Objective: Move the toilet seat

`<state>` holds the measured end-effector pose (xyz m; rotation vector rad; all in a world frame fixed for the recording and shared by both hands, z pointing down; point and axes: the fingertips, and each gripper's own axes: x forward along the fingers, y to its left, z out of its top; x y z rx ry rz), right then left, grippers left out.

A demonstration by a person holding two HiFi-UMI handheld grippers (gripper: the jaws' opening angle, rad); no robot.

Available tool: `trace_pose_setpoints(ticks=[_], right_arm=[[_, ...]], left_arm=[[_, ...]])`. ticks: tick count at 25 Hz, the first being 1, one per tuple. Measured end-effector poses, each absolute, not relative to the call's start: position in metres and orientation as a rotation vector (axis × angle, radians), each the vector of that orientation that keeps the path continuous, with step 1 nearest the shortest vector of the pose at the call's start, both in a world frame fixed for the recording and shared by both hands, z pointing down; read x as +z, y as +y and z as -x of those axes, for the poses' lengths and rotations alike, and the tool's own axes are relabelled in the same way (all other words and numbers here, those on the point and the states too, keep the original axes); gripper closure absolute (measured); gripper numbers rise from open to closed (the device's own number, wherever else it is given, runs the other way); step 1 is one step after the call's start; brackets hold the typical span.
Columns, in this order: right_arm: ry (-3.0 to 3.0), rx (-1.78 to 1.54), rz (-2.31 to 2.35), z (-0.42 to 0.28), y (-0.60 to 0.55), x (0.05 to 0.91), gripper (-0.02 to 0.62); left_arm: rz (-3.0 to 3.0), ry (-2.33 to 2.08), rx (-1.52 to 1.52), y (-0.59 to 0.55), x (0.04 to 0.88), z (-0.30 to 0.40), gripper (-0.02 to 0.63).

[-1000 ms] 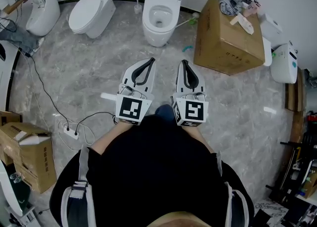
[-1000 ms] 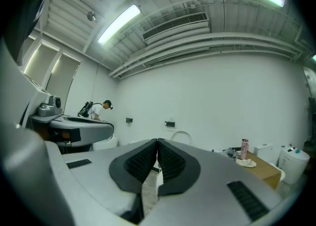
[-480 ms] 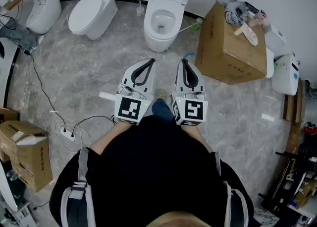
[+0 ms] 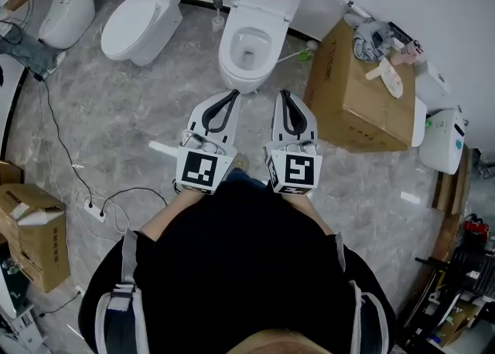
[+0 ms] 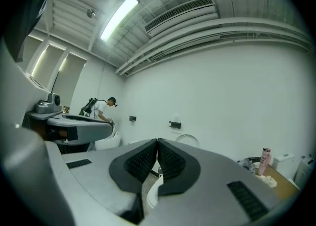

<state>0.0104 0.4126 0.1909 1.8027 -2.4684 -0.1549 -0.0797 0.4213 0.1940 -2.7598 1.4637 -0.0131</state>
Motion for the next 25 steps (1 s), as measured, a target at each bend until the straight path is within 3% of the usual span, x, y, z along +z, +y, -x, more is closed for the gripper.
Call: trace_pose_setpoints(ticks=[11, 25], right_arm=[[-2.520, -0.131, -1.736, -0.049, 0.330, 0.202, 0.574], [-2.525, -0.076, -1.756, -0.064, 0.310, 0.213, 0.574]], left_arm=[[2.714, 1.553, -0.042, 0.344, 0.202, 0.045, 0.598], [2.717, 1.563, -0.103, 0.326, 0.209, 0.034, 0.598]])
